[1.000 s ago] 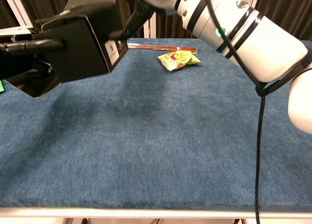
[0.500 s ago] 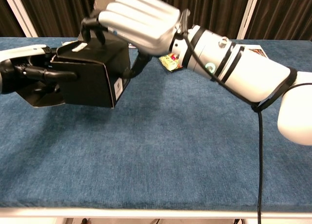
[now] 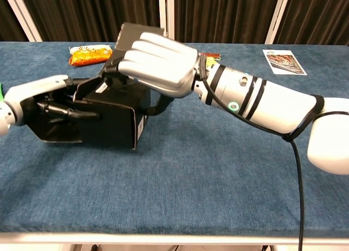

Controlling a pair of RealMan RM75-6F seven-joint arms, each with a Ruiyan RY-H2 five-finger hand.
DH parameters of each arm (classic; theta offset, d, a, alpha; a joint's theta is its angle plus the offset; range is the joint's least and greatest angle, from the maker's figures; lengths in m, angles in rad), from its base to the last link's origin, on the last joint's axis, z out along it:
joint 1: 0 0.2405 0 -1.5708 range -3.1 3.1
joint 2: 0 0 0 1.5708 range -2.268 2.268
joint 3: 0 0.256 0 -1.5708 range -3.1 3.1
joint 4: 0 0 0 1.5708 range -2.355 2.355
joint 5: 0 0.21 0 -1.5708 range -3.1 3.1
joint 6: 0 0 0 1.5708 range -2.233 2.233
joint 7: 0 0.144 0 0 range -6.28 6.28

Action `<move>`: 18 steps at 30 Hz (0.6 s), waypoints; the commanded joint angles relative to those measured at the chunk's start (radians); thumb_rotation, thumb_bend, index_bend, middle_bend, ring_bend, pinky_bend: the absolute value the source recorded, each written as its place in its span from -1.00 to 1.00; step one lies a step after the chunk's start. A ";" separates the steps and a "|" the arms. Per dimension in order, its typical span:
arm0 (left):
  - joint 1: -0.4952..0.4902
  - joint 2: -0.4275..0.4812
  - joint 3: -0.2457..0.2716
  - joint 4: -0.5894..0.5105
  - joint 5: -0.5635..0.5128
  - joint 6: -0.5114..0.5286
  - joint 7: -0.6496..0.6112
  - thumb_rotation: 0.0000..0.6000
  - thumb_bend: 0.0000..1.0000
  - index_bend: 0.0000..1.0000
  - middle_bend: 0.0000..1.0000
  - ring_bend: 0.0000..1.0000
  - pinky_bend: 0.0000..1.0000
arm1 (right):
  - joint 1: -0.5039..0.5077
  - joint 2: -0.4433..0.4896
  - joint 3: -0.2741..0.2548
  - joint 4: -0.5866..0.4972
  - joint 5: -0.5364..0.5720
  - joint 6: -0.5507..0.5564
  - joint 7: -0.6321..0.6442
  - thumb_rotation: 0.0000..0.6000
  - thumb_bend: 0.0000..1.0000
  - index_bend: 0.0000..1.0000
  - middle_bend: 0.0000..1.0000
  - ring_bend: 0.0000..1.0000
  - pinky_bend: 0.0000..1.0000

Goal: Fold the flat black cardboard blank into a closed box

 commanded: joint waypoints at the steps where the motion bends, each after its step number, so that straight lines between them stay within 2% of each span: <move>1: 0.012 -0.030 0.016 0.036 0.017 0.025 0.029 0.51 -1.00 -0.38 -0.38 0.35 0.85 | -0.003 -0.032 -0.025 0.055 -0.021 0.025 0.024 1.00 -0.70 -0.23 -0.12 0.44 1.00; 10: 0.023 -0.040 0.027 0.054 0.031 0.047 0.058 0.50 -1.00 -0.50 -0.44 0.34 0.85 | -0.001 -0.057 -0.051 0.108 -0.034 0.044 0.047 1.00 -0.70 -0.23 -0.12 0.44 1.00; 18: 0.021 -0.039 0.028 0.049 0.041 0.053 0.089 0.45 -1.00 -0.55 -0.47 0.34 0.84 | 0.006 -0.053 -0.066 0.101 -0.038 0.035 0.038 1.00 -0.65 -0.21 -0.11 0.44 1.00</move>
